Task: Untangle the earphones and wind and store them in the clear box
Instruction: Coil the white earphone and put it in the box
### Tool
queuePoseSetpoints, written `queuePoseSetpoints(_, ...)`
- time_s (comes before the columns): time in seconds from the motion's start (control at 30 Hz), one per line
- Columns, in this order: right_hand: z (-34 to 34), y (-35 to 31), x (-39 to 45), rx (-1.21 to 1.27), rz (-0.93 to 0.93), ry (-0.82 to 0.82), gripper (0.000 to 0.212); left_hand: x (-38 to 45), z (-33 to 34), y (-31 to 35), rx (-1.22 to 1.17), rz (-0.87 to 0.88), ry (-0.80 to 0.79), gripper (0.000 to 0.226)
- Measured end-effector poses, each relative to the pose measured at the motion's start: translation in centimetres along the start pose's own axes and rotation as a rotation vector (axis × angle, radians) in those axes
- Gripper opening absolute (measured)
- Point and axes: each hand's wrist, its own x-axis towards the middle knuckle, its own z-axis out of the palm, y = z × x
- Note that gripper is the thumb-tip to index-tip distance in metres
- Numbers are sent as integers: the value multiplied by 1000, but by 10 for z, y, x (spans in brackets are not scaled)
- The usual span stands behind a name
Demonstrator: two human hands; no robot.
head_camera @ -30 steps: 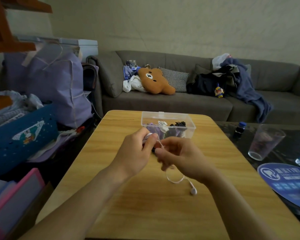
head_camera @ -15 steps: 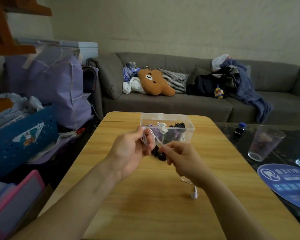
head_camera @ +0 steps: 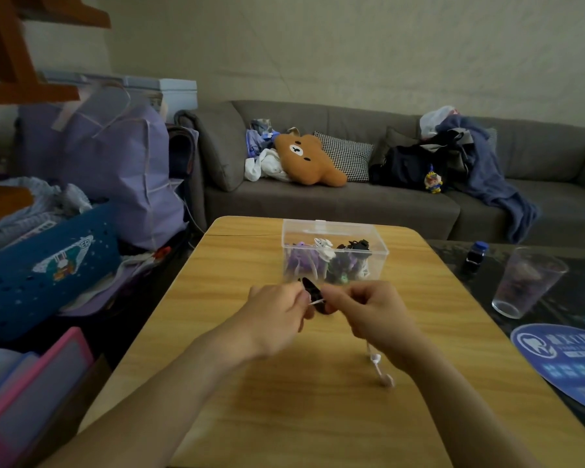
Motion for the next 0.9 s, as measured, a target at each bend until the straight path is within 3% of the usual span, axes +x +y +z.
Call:
queuePoseSetpoints(0.07,-9,4,2,89,52,67,48,0,-2,3,-135,-35,-16,39)
queuePoseSetpoints(0.17,-15,8,2,181,49,102,66,0,-9,9,-597,-119,-137,39)
queuePoseSetpoints(0.27,-14,9,2,216,32,62,59,-2,-16,17,-891,-143,-214,39)
queuePoseSetpoints(0.37,-12,10,1,179,40,35,42,1,-17,14,-1157,-186,-140,39)
queuePoseSetpoints(0.5,-2,13,0,82,89,-58,35,5,-19,14,-1443,-222,100,39)
queuePoseSetpoints(0.6,11,11,-3,-41,51,-143,25,4,-20,15,-1344,-149,239,28)
queuePoseSetpoints(0.7,31,10,-8,-45,43,-194,15,5,-15,14,-1077,-87,312,22)
queuePoseSetpoints(0.8,45,10,-11,-99,26,-233,16,4,-6,11,-815,-63,243,18)
queuePoseSetpoints(0.9,41,4,-10,-227,-68,-141,13,5,4,-5,-323,8,226,10)
